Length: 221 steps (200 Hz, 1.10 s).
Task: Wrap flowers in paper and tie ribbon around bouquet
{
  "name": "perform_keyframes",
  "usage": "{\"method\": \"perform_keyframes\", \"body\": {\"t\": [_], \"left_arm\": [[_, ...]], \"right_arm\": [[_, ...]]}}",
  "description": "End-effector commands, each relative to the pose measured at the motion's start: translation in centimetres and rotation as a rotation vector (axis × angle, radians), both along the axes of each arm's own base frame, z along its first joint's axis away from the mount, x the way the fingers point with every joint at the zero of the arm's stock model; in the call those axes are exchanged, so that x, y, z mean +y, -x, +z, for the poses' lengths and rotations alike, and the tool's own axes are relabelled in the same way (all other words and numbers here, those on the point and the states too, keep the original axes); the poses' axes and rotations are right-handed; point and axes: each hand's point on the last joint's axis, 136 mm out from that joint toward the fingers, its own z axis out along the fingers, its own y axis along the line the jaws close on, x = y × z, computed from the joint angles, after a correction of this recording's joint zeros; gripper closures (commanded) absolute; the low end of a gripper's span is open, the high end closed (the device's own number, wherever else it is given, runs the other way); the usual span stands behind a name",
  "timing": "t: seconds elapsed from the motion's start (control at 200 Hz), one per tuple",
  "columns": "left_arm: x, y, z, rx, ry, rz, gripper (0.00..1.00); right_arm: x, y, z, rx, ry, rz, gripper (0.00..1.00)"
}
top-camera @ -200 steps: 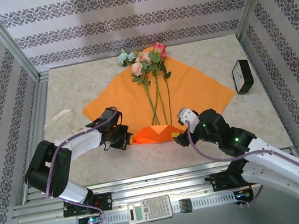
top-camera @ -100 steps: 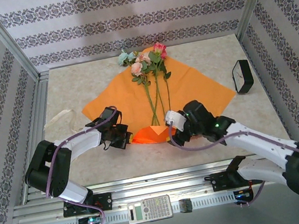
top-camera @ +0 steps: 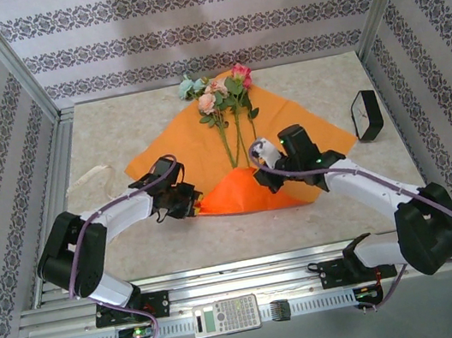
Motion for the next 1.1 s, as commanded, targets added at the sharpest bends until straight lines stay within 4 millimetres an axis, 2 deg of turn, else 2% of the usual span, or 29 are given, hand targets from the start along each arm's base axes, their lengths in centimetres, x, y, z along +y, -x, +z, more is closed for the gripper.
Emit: {"method": "perform_keyframes", "body": {"t": [0.0, 0.06, 0.13, 0.24, 0.365, 0.48, 0.575, 0.654, 0.734, 0.844, 0.979, 1.099], "left_arm": [[1.7, 0.6, 2.6, -0.049, -0.081, -0.053, 0.44], [2.4, 1.4, 3.2, -0.063, -0.101, -0.073, 0.39], [2.6, 2.1, 3.6, -0.100, -0.090, -0.089, 0.39], [1.6, 3.0, 3.3, -0.140, -0.035, -0.125, 0.39], [0.0, 3.7, 2.0, -0.147, 0.011, -0.145, 0.40], [-0.4, 3.4, 1.4, -0.168, -0.003, -0.137, 0.41], [-0.7, 2.0, 1.2, -0.239, 0.001, -0.105, 0.42], [-1.2, 0.5, 1.8, -0.296, 0.016, -0.082, 0.43], [-1.9, -0.1, 2.6, -0.334, 0.007, -0.108, 0.43], [-2.5, 1.0, 1.5, -0.279, -0.001, -0.148, 0.45], [-1.5, 2.5, 0.0, -0.223, -0.023, -0.123, 0.51], [-1.1, 2.5, -0.2, -0.220, -0.037, -0.100, 0.55]], "right_arm": [[0.2, -0.1, 0.4, 0.111, -0.103, -0.037, 1.00], [-0.1, -0.4, -0.2, 0.147, -0.109, -0.065, 1.00], [-0.5, -0.8, -1.2, 0.198, -0.105, -0.105, 1.00], [-1.8, -2.0, -2.9, 0.307, -0.107, -0.197, 1.00], [-2.6, -2.9, -3.7, 0.359, -0.099, -0.237, 1.00], [-2.5, -3.5, -4.1, 0.379, -0.098, -0.238, 1.00], [-2.4, -3.7, -4.5, 0.394, -0.091, -0.237, 1.00], [-2.5, -3.8, -4.9, 0.406, -0.081, -0.238, 1.00], [-2.5, -3.9, -5.2, 0.414, -0.079, -0.244, 1.00], [-2.5, -4.2, -5.4, 0.427, -0.080, -0.250, 1.00], [-2.3, -4.5, -5.6, 0.440, -0.082, -0.252, 1.00], [-2.2, -4.7, -5.9, 0.453, -0.085, -0.257, 1.00]]}}
